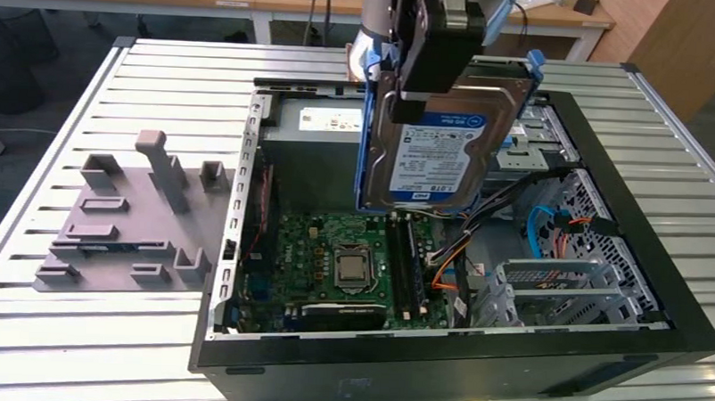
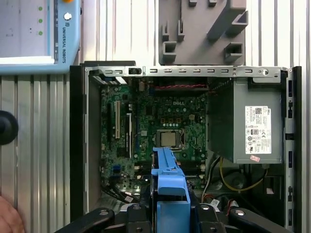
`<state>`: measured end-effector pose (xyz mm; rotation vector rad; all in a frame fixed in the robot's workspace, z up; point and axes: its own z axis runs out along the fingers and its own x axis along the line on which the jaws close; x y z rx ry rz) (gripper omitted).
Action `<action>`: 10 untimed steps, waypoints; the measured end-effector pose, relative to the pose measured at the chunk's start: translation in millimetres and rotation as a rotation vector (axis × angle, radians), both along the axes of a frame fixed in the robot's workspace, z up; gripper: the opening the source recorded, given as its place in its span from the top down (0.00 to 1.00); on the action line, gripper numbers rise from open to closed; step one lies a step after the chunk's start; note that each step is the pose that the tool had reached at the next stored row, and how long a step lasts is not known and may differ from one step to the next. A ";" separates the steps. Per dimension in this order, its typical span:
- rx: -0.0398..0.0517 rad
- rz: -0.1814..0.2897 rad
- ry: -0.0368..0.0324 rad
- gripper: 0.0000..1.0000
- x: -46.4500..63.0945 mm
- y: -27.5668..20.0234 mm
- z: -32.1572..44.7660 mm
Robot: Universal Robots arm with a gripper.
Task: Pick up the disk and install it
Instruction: 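Insert the disk into the insertion slot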
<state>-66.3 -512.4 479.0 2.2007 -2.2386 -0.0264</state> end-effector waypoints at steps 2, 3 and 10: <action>-0.0001 0.000 0.0000 0.63 4.0 -0.2 -0.1; -0.0002 0.000 0.0001 0.63 6.6 -0.2 -0.1; -0.0003 0.000 0.0001 0.63 15.4 -3.6 -0.9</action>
